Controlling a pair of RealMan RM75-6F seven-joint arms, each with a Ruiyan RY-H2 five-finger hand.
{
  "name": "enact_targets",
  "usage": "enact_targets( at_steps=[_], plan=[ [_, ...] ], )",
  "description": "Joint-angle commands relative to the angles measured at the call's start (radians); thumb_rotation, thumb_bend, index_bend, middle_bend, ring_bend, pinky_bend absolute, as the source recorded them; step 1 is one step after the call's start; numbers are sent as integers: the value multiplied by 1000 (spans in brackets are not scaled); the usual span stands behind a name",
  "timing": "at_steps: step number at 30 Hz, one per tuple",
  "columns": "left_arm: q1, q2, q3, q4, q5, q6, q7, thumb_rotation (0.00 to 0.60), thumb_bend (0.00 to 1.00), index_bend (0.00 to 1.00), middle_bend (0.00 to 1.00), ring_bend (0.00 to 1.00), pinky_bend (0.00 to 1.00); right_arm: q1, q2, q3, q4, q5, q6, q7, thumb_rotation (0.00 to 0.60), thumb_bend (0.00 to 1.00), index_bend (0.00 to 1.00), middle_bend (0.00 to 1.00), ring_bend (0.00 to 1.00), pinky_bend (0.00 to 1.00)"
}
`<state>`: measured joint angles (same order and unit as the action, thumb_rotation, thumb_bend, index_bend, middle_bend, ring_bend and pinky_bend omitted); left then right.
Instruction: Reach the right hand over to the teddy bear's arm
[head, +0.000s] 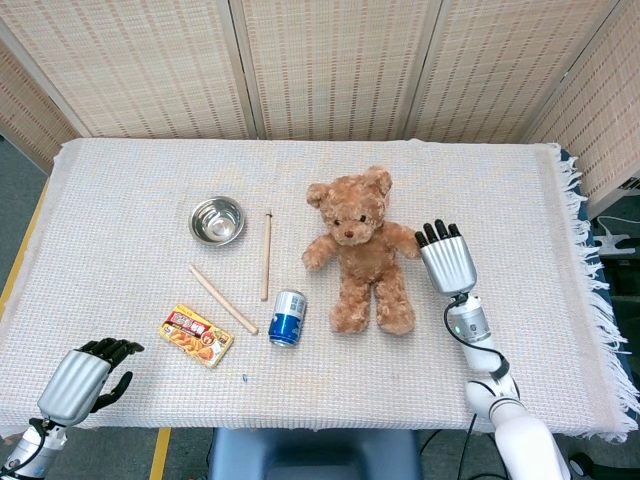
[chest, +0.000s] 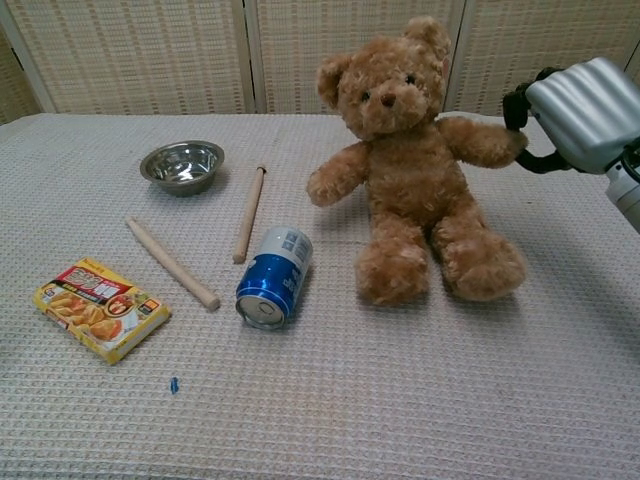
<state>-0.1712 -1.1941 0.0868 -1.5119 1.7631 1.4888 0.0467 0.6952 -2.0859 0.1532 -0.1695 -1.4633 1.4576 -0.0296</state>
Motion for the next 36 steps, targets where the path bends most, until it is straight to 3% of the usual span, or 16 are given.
enact_targets(
  at_steps=[1, 14, 30, 33, 36],
  plan=[
    [0, 0, 0, 0, 0, 0, 0, 600, 438, 334, 392, 360, 511, 2, 2, -1, -9, 0, 6, -5, 600, 227, 576, 488, 385, 581],
    [-1, 1, 1, 3, -1, -1, -4, 600, 438, 334, 392, 360, 511, -31, -16, -21, 8, -2, -80, 9, 600, 227, 576, 488, 385, 581],
    [-2, -2, 2, 3, 0, -7, 1, 600, 438, 334, 392, 360, 511, -5, 27, 10, -37, 15, 42, 8, 600, 227, 573, 488, 385, 581],
    [-3, -2, 2, 4, -2, -9, 2, 600, 437, 334, 392, 360, 511, -36, 41, 15, -74, 27, 30, 9, 600, 226, 520, 488, 371, 581],
    [-3, -2, 1, 4, -4, -9, 0, 600, 438, 334, 392, 360, 511, -96, 81, 12, -175, 43, 0, -25, 600, 224, 363, 446, 288, 547]
  ],
)
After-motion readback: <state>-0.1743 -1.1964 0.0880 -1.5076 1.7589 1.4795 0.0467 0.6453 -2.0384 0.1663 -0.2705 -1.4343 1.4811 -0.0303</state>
